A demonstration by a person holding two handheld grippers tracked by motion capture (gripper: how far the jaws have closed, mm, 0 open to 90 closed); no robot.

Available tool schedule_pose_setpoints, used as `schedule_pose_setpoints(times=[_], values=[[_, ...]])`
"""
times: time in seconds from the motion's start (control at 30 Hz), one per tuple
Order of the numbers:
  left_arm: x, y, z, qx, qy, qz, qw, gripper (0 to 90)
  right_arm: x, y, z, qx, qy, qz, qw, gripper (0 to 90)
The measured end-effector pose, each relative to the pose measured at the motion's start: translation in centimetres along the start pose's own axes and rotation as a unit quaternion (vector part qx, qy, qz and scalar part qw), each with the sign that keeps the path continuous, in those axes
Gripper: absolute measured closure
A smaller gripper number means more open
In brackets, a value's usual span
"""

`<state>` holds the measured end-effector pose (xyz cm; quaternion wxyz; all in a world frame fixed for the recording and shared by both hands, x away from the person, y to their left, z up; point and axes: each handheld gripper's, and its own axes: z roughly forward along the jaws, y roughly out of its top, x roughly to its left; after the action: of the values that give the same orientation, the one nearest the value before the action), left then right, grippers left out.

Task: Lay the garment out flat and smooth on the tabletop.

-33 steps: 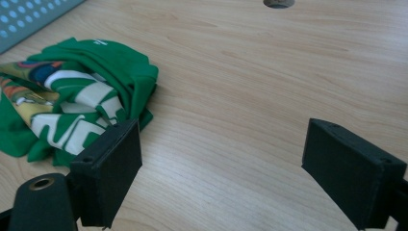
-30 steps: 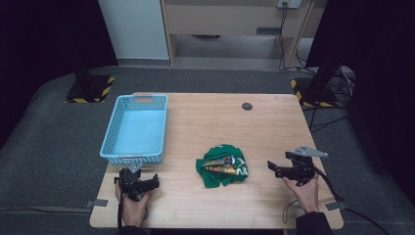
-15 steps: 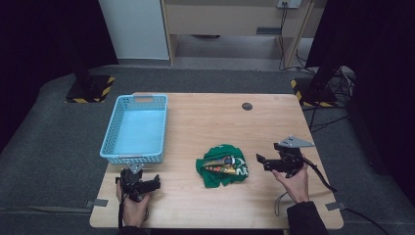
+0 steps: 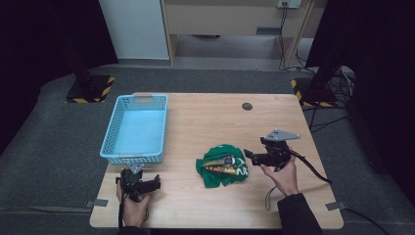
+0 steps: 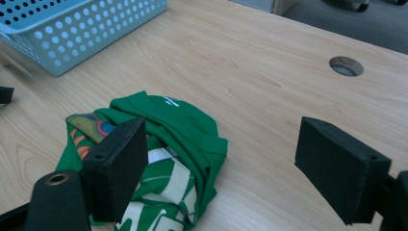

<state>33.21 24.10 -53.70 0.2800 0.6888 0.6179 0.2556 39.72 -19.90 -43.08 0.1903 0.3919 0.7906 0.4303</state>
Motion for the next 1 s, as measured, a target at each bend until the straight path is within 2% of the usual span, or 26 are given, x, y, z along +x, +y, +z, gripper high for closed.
schedule_pose_setpoints(times=[0.13, 0.47, 1.0], values=[[0.0, 0.0, 0.0, 0.0, 0.0, 0.0, 1.0, 0.0, 0.6, 0.5, 0.7, 0.0, 0.004, -0.008, 1.0, 20.6], [0.0, 0.0, 0.0, 0.0, 0.0, 0.0, 1.0, 0.0, 1.6, 1.1, 2.8, -0.002, 0.026, -0.006, 0.9996, 26.6], [0.0, 0.0, 0.0, 0.0, -0.001, 0.002, 1.0, 0.0, 2.9, 0.5, 6.7, 0.021, 0.054, 0.003, 0.9983, 35.1]])
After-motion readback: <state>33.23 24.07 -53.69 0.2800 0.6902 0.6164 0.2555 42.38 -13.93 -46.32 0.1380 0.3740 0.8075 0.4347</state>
